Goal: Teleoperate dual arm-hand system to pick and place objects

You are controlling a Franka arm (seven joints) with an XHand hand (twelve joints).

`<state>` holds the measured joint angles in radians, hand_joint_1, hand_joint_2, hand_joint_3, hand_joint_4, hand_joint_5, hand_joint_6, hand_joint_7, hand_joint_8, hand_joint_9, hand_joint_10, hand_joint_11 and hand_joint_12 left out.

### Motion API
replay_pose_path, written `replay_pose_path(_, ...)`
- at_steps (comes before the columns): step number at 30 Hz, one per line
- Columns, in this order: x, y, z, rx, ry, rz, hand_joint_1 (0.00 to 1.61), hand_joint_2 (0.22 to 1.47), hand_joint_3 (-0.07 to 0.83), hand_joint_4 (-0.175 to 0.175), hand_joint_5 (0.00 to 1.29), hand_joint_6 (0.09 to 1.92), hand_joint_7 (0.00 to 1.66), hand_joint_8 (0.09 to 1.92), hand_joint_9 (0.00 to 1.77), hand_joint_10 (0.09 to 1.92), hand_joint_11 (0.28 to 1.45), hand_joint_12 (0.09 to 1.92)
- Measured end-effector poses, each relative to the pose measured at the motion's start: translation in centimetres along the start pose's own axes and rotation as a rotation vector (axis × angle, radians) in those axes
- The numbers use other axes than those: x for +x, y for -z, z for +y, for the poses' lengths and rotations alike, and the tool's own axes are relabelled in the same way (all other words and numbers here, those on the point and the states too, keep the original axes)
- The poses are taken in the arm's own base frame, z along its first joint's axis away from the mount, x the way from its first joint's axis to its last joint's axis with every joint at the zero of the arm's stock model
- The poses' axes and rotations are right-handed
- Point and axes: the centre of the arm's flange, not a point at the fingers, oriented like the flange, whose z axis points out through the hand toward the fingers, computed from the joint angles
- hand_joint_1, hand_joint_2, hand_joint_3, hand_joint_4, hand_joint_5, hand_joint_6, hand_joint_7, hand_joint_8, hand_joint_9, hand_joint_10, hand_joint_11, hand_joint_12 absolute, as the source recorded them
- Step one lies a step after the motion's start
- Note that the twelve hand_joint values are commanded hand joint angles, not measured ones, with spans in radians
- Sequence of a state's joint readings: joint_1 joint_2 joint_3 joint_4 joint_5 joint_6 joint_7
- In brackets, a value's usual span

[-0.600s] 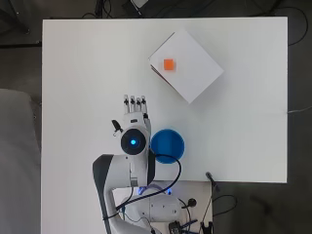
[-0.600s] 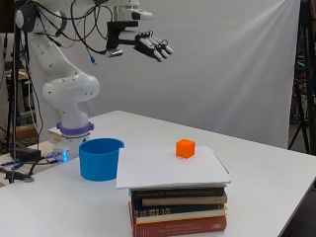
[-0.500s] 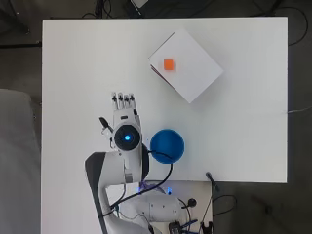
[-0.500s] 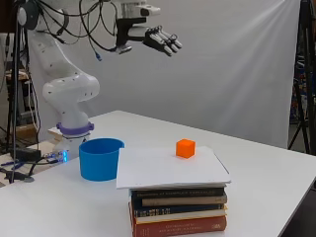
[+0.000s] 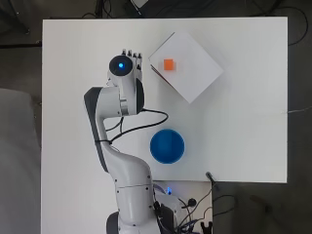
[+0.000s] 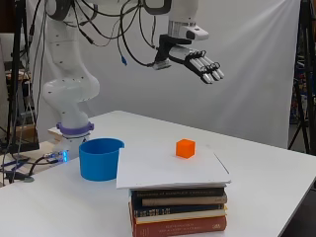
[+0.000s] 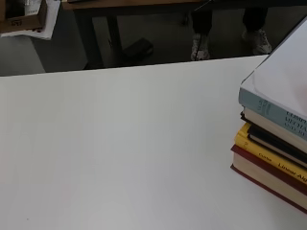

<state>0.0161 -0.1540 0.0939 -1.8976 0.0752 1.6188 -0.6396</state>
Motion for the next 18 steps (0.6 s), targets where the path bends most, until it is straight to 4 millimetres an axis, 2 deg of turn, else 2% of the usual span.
replay_pose_path(1,0.5,-0.1,0.9,-0.003,-0.011,0.002,0.35,1.12,0.006,-0.016,0.25,0.09,0.31,0.09,0.43,0.09,0.41,0.09)
replay_pose_path(4,2.3,-1.2,3.6,-0.023,-0.022,0.038,0.29,1.09,-0.007,0.028,0.16,0.09,0.23,0.09,0.37,0.09,0.43,0.09)
replay_pose_path(7,2.5,-2.2,6.9,-0.105,-0.086,0.067,0.22,1.06,-0.012,0.052,0.16,0.09,0.24,0.09,0.37,0.09,0.45,0.09)
replay_pose_path(9,1.9,-3.1,9.7,-0.166,-0.139,0.055,0.20,1.04,-0.013,0.064,0.16,0.09,0.25,0.09,0.38,0.09,0.46,0.09)
replay_pose_path(12,0.0,-4.3,13.7,-0.201,-0.201,0.014,0.21,1.03,-0.008,0.081,0.19,0.09,0.28,0.09,0.42,0.09,0.48,0.09)
replay_pose_path(15,-1.6,-5.3,15.7,-0.180,-0.213,0.039,0.27,1.00,-0.003,0.100,0.29,0.09,0.38,0.09,0.51,0.09,0.53,0.09)
replay_pose_path(18,-3.1,-7.3,17.2,-0.165,-0.189,0.093,0.31,1.00,-0.003,0.102,0.34,0.09,0.41,0.09,0.54,0.09,0.55,0.09)
